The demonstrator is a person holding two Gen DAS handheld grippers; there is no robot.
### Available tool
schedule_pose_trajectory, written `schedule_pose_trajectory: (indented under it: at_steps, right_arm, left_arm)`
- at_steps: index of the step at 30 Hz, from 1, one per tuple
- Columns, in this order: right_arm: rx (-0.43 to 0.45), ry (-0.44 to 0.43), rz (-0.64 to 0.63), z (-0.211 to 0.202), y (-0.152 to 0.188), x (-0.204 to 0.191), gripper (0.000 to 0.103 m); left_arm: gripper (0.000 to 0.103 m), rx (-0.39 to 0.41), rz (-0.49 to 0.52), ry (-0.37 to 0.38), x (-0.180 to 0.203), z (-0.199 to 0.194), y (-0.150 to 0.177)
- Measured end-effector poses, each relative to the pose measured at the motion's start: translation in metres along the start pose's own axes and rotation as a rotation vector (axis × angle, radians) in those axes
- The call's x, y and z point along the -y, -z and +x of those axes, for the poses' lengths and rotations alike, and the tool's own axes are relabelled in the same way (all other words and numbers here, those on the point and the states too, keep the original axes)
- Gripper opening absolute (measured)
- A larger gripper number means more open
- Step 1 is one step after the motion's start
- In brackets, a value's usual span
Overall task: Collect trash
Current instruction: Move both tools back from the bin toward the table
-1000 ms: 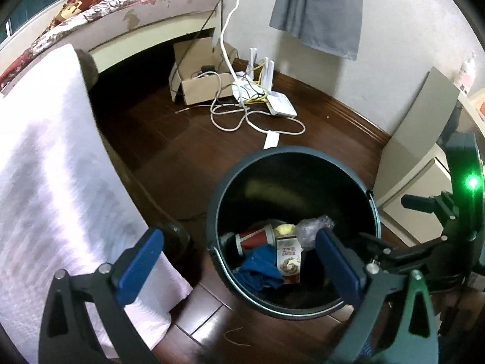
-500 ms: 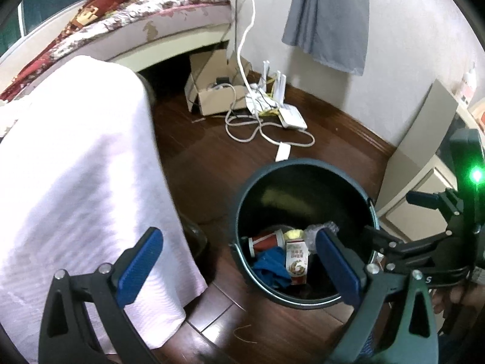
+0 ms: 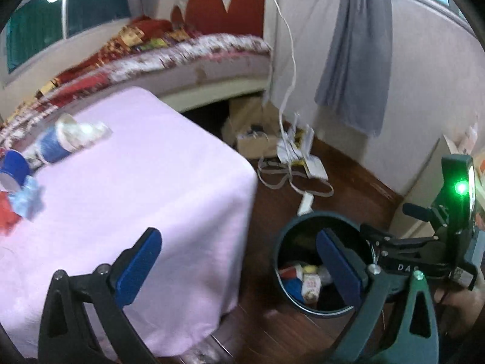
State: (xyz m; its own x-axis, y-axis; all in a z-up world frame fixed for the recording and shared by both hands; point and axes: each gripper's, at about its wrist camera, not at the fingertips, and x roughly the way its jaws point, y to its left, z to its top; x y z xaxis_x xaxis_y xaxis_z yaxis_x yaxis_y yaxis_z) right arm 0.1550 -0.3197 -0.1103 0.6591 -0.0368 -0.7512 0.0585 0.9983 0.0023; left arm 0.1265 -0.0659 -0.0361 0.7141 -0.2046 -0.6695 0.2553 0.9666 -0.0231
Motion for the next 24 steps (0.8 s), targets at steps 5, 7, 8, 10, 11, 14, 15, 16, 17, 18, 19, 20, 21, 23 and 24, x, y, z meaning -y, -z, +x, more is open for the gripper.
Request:
schedule_pose_trajectory:
  at_steps: [5, 7, 8, 10, 11, 14, 15, 16, 17, 18, 19, 20, 21, 23, 24]
  right_arm:
    - [0.056, -0.036, 0.001, -0.006, -0.019, -0.028, 0.103]
    - [0.085, -0.08, -0.004, -0.008, -0.027, -0.045, 0.103]
    - [0.095, -0.096, -0.01, -0.01, -0.03, -0.053, 0.103]
    - [0.092, -0.17, -0.028, -0.009, -0.038, -0.075, 0.103]
    - [0.082, -0.192, -0.043, -0.009, -0.041, -0.085, 0.103]
    - [0.094, -0.22, -0.101, -0.012, -0.05, -0.12, 0.103]
    - [0.096, -0.232, -0.112, -0.013, -0.052, -0.129, 0.103]
    - [0.098, -0.247, -0.124, -0.014, -0.056, -0.14, 0.103]
    - [0.101, -0.264, -0.132, -0.015, -0.056, -0.147, 0.103]
    - [0.105, -0.287, -0.141, -0.015, -0.058, -0.156, 0.103]
    - [0.108, -0.304, -0.147, -0.015, -0.059, -0.162, 0.103]
    - [0.108, -0.323, -0.157, -0.015, -0.061, -0.172, 0.103]
    - [0.108, -0.34, -0.167, -0.016, -0.062, -0.181, 0.103]
    - [0.115, -0.374, -0.195, -0.018, -0.066, -0.202, 0.103]
    - [0.12, -0.386, -0.212, -0.019, -0.067, -0.214, 0.103]
  left_arm:
    - [0.103, 0.051, -0.043, -0.053, -0.032, -0.022, -0.006]
    - [0.103, 0.064, -0.066, -0.079, -0.049, -0.028, -0.007]
    - [0.103, 0.07, -0.076, -0.084, -0.054, -0.029, -0.006]
    - [0.103, 0.08, -0.111, -0.095, -0.073, -0.034, -0.004]
    - [0.103, 0.085, -0.123, -0.102, -0.08, -0.037, -0.003]
    - [0.103, 0.096, -0.167, -0.136, -0.107, -0.045, 0.001]
    - [0.103, 0.099, -0.176, -0.144, -0.113, -0.047, 0.004]
    - [0.103, 0.101, -0.188, -0.159, -0.123, -0.05, 0.006]
    - [0.103, 0.099, -0.194, -0.169, -0.131, -0.052, 0.008]
    - [0.103, 0.096, -0.199, -0.179, -0.139, -0.054, 0.009]
    - [0.103, 0.095, -0.204, -0.195, -0.145, -0.055, 0.01]
    - [0.103, 0.1, -0.214, -0.216, -0.155, -0.059, 0.013]
    - [0.102, 0.101, -0.221, -0.229, -0.161, -0.061, 0.015]
    - [0.102, 0.102, -0.244, -0.276, -0.182, -0.067, 0.021]
    - [0.102, 0.102, -0.252, -0.297, -0.192, -0.069, 0.023]
